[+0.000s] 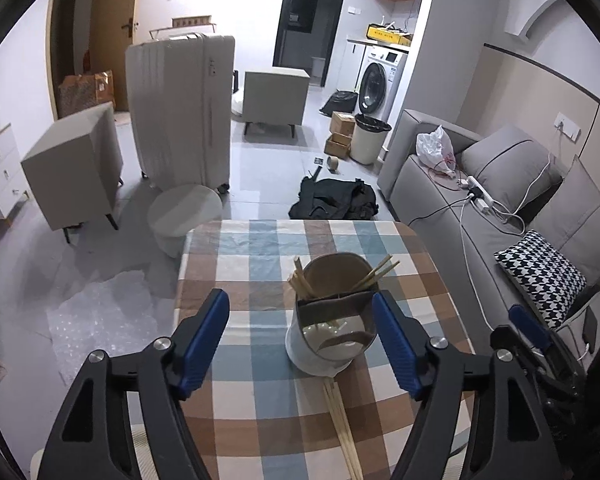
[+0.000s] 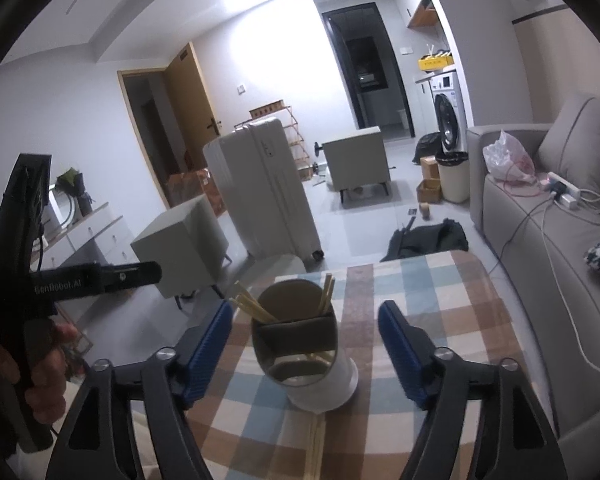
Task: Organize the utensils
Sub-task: 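Lower both open tools toward the remaining chopstick pile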
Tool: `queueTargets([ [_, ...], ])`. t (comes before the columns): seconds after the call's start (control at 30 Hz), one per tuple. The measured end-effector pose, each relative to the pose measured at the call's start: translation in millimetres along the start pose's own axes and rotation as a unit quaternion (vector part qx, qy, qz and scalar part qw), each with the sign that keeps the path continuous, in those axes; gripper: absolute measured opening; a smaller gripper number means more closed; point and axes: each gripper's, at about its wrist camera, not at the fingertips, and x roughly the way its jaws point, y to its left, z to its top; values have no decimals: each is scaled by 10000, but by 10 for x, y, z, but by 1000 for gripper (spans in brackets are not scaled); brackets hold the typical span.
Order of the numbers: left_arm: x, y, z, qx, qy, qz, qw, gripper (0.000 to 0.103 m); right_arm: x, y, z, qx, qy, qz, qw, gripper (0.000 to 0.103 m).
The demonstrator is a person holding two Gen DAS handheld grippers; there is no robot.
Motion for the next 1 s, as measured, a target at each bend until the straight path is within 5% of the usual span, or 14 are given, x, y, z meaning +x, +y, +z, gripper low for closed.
queueTargets([
  [0.33, 77, -12, -366, 15, -127, 142, 9998, 82, -80, 69, -290, -209, 244, 29, 9995, 93],
  [0.77, 726, 101, -870, -137, 519, 559, 9970, 82, 414, -135, -778, -205, 1553, -182, 9875, 95],
  [0.87, 811, 195, -910, -312, 661, 574, 9957, 82, 693, -186, -959, -239, 2085, -244, 9774, 92],
  [1.0, 897, 285, -967, -361, 808, 666, 9938, 82, 1064, -227, -1208, -253, 2781, -200, 9600, 70],
])
